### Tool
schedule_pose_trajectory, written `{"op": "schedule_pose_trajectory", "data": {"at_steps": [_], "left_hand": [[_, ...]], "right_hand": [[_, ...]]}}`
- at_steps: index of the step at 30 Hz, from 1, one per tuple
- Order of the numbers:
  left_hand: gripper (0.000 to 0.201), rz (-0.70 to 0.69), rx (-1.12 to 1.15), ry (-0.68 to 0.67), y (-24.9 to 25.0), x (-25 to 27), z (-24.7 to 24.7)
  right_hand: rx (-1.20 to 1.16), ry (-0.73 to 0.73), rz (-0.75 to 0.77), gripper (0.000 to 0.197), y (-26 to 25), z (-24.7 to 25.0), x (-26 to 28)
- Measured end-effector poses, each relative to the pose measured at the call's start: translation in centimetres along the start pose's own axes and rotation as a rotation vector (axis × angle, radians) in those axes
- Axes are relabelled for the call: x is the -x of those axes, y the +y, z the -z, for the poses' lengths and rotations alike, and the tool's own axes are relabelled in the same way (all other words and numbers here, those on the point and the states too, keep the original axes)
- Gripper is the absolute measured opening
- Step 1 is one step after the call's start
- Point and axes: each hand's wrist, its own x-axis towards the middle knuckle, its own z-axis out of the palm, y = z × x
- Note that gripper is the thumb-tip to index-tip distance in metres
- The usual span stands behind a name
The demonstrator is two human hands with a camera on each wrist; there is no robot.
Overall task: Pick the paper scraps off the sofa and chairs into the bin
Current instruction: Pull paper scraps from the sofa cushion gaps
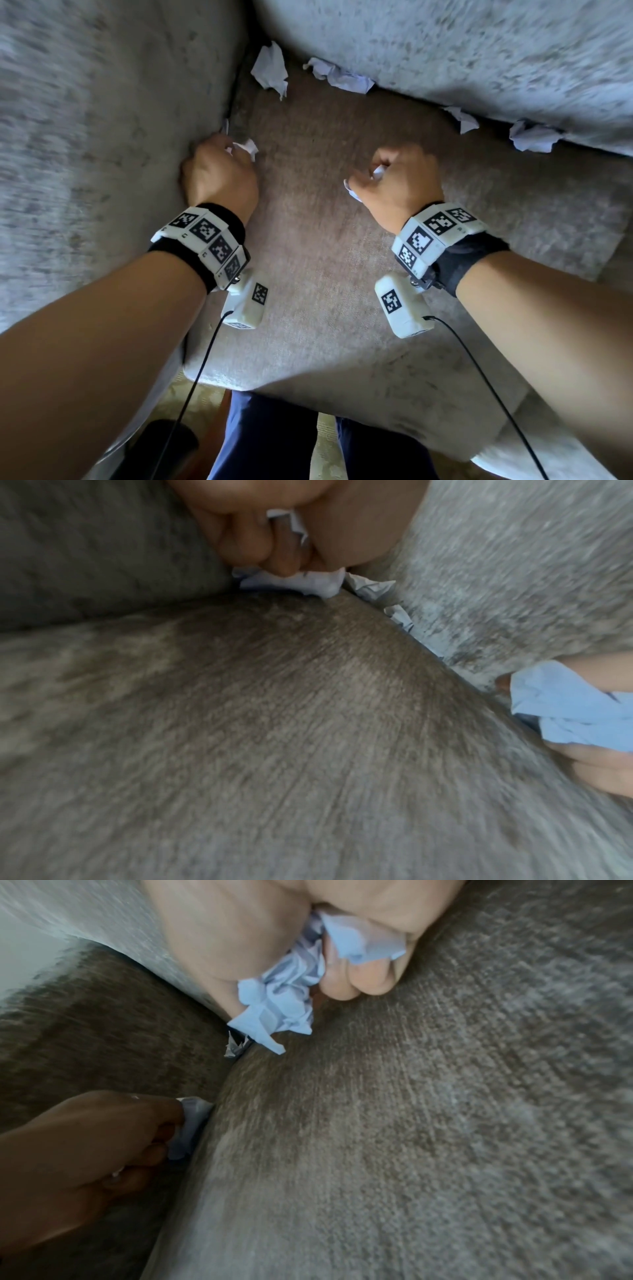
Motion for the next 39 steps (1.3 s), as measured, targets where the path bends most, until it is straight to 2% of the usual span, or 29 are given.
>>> {"op": "schedule_pose_trajectory", "data": {"at_steps": [4, 10, 15, 18, 22, 26, 29, 32, 35, 39], "left_hand": [[0.025, -0.007, 0.030, -0.023, 0.3, 1.3, 0.3], [0.039, 0.080, 0.107, -0.100, -0.3, 2.9, 0.2], [0.029, 0.006, 0.067, -0.093, -0.9, 3.2, 0.4], [0.007, 0.033, 0.080, -0.093, -1.0, 3.2, 1.0], [0.030, 0.080, 0.128, -0.140, -1.5, 3.3, 1.7], [0.028, 0.084, 0.164, -0.105, -2.3, 3.1, 1.9], [0.050, 0.058, 0.198, -0.086, -2.6, 3.8, 1.5], [0.065, 0.055, 0.093, -0.084, -2.6, 4.7, 0.8], [0.066, 0.072, -0.015, -0.069, -2.6, 4.3, 0.3], [0.051, 0.066, 0.073, 0.027, -2.8, 2.1, -0.2]], "right_hand": [[0.008, -0.002, -0.004, 0.045, -0.1, -0.1, 0.0], [-0.012, -0.040, 0.000, 0.041, -0.9, -0.3, 0.0], [0.003, -0.067, -0.003, 0.043, -1.6, -0.8, 0.0], [0.014, -0.082, 0.010, 0.041, -2.4, -0.9, 0.0], [0.014, -0.093, 0.005, 0.038, -3.8, -1.2, -0.1], [0.022, -0.101, -0.002, 0.036, -5.2, -1.7, -0.9], [0.052, -0.104, 0.072, 0.030, -6.3, -2.6, -1.3], [0.095, -0.118, 0.139, 0.029, -7.2, -3.3, -1.5], [0.097, -0.135, 0.152, 0.024, -7.5, -3.7, -1.6], [0.076, -0.146, 0.143, 0.037, -7.0, -3.9, -1.8]]}}
